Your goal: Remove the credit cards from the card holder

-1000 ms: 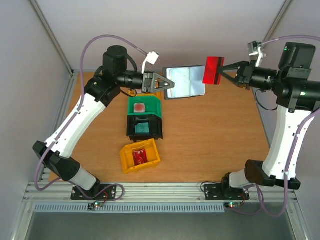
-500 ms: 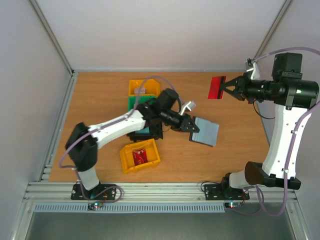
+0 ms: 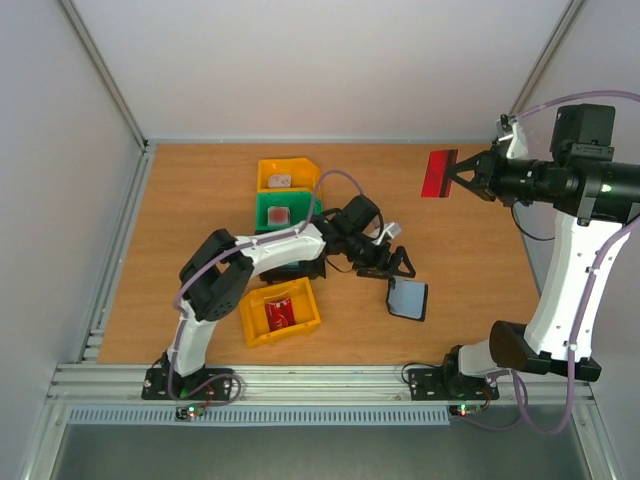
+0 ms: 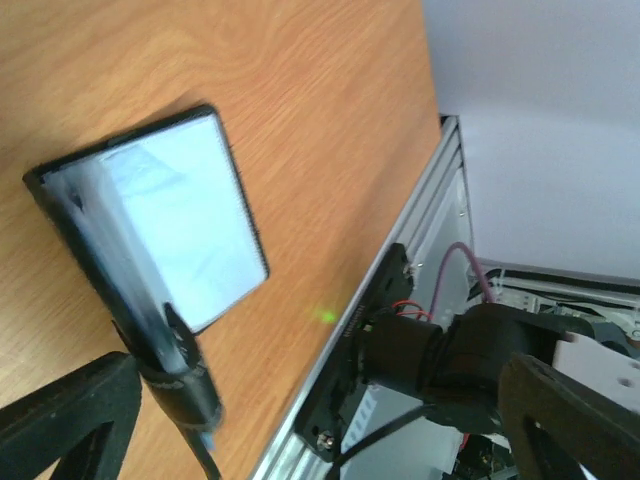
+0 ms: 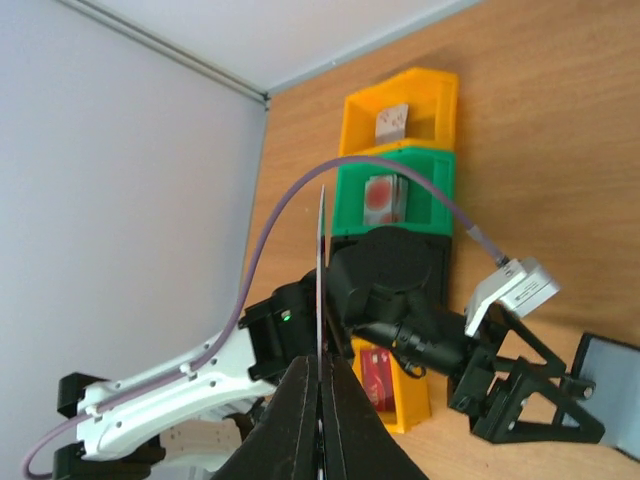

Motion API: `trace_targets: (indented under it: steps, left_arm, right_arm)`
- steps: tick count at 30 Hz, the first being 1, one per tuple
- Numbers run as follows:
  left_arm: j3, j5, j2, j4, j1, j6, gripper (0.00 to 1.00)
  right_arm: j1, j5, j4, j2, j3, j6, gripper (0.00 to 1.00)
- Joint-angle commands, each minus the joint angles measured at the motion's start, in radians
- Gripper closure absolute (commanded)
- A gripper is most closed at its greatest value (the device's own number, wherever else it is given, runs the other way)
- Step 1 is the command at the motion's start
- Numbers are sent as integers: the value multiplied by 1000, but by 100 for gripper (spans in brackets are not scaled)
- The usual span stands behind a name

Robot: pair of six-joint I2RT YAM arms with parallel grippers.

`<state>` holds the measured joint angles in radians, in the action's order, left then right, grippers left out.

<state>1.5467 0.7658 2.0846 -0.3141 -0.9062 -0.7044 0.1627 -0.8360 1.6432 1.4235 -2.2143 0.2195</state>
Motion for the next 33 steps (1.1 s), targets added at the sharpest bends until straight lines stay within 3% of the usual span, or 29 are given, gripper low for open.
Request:
trace_targets:
  steps: [1,5,8,10,12,16,20,24,29,33]
  left_arm:
    - [44,9,-158,9,41,76,1]
    - [64,12,-355,29,109,219,1]
    - [167,-24,-486,-72,159,448,1]
    - [233,-142,-566,-167,162,708,1]
    - [222,-271,-656,-160,157,971,0]
    - [28,-431,-824,61,150,1644,1]
    - [-129,-468,-883,240,150,2049,1]
    - [-154,-413,-898,273,145,2149,1]
    - [-186,-299,-934,270,138,2176,1]
    - [-171,-285,-937,259,108,2129,14]
  right_arm:
    - [3,15,138,46,-116,-102,99]
    - [3,-36,102,79,-134,-356,99]
    - [2,-93,45,100,-174,-535,99]
    - [-12,-112,2,109,-200,-646,99]
    - [-47,-118,-18,113,-216,-742,99]
    - [-143,-153,4,121,-218,-814,99]
    - [-310,-170,-4,132,-214,-854,99]
    - [-440,-267,-148,154,-212,-900,99]
    - [-499,-307,-153,170,-213,-873,99]
    - [-532,-293,-156,181,-212,-858,99]
